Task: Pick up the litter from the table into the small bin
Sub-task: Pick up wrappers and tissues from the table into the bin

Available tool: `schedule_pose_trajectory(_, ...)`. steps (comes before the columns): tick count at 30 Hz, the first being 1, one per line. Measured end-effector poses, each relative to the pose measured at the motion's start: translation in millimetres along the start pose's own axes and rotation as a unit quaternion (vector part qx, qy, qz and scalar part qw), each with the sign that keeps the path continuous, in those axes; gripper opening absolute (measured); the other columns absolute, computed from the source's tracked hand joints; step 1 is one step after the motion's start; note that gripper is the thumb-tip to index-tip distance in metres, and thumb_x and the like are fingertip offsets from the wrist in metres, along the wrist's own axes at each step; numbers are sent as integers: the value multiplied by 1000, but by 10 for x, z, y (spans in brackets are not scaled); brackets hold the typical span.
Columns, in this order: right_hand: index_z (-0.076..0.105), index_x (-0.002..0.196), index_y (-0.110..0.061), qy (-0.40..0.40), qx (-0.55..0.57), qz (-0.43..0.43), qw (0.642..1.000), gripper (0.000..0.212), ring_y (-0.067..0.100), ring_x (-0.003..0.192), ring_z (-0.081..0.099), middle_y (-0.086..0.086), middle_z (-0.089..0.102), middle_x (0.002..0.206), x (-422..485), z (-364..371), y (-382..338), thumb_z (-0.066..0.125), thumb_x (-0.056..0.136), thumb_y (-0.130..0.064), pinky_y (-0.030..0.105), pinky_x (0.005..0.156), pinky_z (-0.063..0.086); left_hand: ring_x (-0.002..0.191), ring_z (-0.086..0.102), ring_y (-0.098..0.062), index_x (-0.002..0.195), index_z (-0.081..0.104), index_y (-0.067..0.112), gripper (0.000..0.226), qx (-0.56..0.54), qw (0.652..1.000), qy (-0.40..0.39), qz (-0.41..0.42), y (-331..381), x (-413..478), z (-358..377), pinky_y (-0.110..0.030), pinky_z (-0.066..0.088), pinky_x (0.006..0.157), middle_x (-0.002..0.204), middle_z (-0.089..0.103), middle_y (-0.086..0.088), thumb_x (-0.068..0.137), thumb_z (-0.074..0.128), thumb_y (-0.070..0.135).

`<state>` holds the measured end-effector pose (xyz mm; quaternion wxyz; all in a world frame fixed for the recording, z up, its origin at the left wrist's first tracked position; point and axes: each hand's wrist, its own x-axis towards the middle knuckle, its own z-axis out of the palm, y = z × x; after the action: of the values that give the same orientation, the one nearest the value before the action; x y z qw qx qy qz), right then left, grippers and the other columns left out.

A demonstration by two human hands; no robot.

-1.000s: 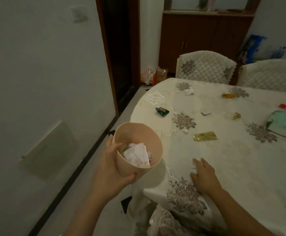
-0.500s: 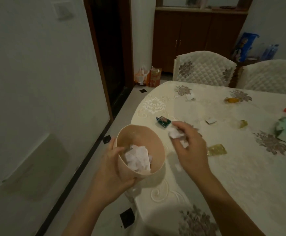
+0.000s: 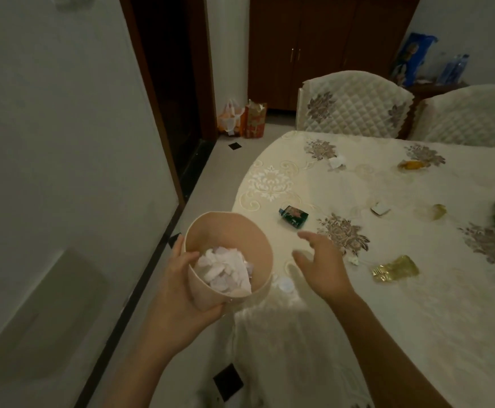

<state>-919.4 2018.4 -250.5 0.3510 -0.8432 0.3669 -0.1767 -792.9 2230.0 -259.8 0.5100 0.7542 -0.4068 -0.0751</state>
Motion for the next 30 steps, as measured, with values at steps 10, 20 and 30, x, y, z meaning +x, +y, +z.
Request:
schedule_pose_trajectory(10, 61, 104, -8, 7, -189, 70, 980, 25, 37, 103, 52, 18, 61, 109, -302, 885, 324, 54, 81, -2, 42, 87, 45, 123, 39, -31, 121, 36, 21, 89, 36, 997, -66, 29, -310, 689, -443, -47, 41, 96, 142, 32, -7, 47, 79, 43)
schedule_pose_trajectory(20, 61, 106, -18, 123, 31, -75, 989, 28, 9, 96, 54, -3, 60, 104, 173, 533, -1329, 67, 79, -17, 16, 83, 42, 128, 38, -39, 125, 32, 22, 88, 15, 974, -203, 100, -544, 976, -627, -58, 42, 97, 147, 24, -20, 57, 76, 54)
schedule_pose_trajectory(30, 55, 117, -21, -54, -114, -58, 990, 39, 17, 118, 47, 1, 57, 126, 286, 921, -1347, 63, 80, -30, 16, 91, 25, 120, 45, -29, 123, 27, 28, 76, 7, 958, -186, 217, -543, 1090, -573, -47, 46, 96, 142, 28, 1, 69, 46, 78)
